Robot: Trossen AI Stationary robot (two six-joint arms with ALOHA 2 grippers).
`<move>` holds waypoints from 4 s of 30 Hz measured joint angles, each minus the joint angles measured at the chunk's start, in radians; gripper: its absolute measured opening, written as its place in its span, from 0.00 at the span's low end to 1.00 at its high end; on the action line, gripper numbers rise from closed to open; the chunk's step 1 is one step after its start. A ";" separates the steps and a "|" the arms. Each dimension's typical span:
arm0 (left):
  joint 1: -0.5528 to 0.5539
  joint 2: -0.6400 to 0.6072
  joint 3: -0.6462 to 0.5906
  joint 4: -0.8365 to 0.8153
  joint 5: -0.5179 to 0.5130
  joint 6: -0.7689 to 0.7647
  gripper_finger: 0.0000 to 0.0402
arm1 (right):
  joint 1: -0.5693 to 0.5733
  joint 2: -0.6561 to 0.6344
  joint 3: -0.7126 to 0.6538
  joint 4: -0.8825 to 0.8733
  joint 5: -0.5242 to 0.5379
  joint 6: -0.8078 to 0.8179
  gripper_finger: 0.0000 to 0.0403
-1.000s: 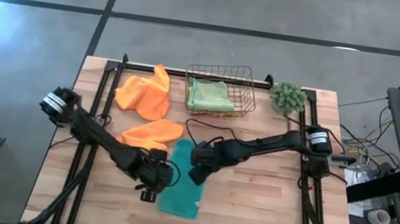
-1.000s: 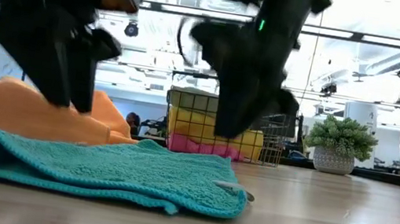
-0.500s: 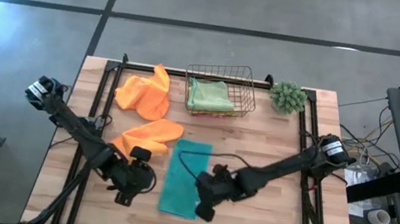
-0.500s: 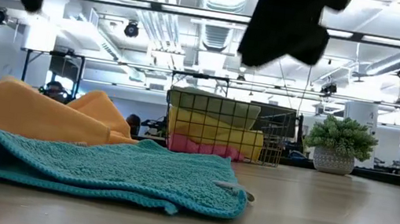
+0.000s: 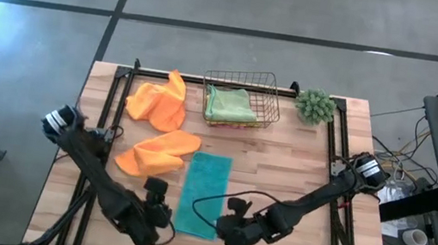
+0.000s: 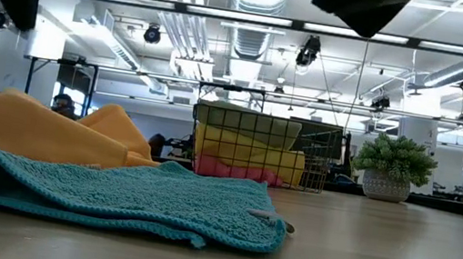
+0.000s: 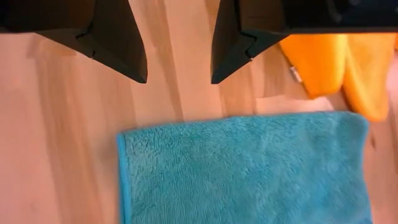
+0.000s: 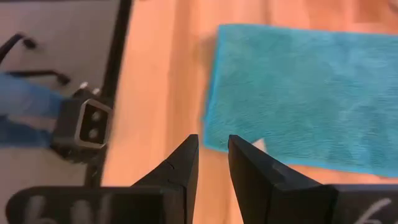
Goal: Fold microfiber towels
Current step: Fold the blue microfiber cloth
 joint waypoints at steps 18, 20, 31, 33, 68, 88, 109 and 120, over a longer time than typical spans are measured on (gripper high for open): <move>-0.020 0.175 0.042 0.128 0.009 -0.050 0.40 | -0.002 0.003 -0.001 0.041 -0.074 0.019 0.20; -0.019 0.174 0.042 0.137 0.013 -0.070 0.40 | -0.003 0.003 -0.001 0.038 -0.080 0.042 0.20; -0.019 0.206 0.040 0.265 0.028 -0.031 0.40 | -0.026 0.019 -0.003 0.080 -0.140 0.005 0.20; -0.019 0.214 0.039 0.258 0.027 -0.029 0.40 | -0.027 0.038 -0.003 0.076 -0.142 0.011 0.20; -0.019 0.219 -0.126 0.463 -0.050 -0.011 0.40 | -0.041 0.335 0.087 0.169 0.023 -0.144 0.49; 0.003 0.213 -0.246 0.635 -0.057 -0.014 0.36 | -0.096 0.354 0.086 0.093 0.074 -0.002 0.16; 0.000 0.097 -0.130 0.591 0.122 -0.019 0.02 | -0.044 0.339 0.370 -0.193 -0.122 0.160 0.02; -0.013 0.093 0.038 0.412 0.235 -0.073 0.02 | 0.014 0.337 0.545 -0.287 -0.167 0.317 0.02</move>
